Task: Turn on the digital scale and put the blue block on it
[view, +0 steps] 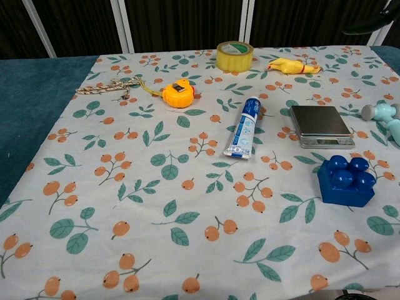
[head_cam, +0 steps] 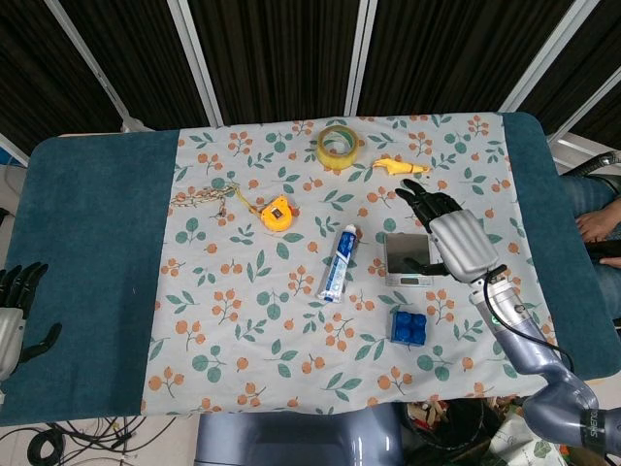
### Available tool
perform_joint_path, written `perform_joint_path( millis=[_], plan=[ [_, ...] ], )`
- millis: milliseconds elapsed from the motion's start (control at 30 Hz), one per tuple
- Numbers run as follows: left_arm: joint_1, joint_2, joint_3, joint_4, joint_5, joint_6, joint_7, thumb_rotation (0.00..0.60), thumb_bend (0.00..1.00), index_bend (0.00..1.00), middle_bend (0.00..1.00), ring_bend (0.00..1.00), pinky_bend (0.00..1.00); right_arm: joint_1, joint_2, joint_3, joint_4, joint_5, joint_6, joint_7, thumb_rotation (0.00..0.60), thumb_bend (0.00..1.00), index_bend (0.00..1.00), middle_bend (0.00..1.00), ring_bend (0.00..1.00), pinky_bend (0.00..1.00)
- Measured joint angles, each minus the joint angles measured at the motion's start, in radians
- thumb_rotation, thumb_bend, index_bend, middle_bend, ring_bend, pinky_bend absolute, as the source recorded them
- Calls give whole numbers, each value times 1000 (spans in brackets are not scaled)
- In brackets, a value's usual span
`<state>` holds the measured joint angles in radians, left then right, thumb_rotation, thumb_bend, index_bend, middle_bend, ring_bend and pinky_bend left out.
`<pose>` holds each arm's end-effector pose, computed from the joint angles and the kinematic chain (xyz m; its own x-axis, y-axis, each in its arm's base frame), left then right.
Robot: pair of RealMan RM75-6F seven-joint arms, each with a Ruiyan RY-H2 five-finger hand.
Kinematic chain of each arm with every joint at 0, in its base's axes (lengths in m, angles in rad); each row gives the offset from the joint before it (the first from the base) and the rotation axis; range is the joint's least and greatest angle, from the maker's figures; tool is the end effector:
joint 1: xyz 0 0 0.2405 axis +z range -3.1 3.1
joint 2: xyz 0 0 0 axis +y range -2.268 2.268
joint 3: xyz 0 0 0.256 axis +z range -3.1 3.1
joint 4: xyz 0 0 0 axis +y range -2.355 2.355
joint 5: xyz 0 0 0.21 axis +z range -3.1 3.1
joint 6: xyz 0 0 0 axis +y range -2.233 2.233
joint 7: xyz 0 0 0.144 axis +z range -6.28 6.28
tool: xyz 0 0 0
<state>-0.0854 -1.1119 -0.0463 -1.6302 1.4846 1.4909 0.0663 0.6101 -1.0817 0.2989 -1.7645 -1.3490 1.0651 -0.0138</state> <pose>-0.3098 0.1802 0.1608 0.4443 0.0009 0.8959 0.8959 0.0045 -0.4443 -0.1405 -0.3420 0.1441 0.2939 -0.0471 0.9547 -0.8714 -0.4236 0.2473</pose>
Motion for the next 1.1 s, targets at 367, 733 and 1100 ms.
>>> perform_joint_path(
  millis=[367,733,1100],
  plan=[
    [5,3,0,-1,3,10,-2,600,300,20,76,13,28,7,-19,-19,6,-10,9,-13,600,129,0,0,166,166],
    [7,4,6,-2,21,18,0,600,300,20,76,13,29,9,-39,-23,19,0,34,-36,600,130,0,0,166,167],
    [18,10,11,-9,23,32,3,600,300,20,75,12,28,7,-25,-32,1,-6,41,-49,600,136,0,0,173,166]
  ],
)
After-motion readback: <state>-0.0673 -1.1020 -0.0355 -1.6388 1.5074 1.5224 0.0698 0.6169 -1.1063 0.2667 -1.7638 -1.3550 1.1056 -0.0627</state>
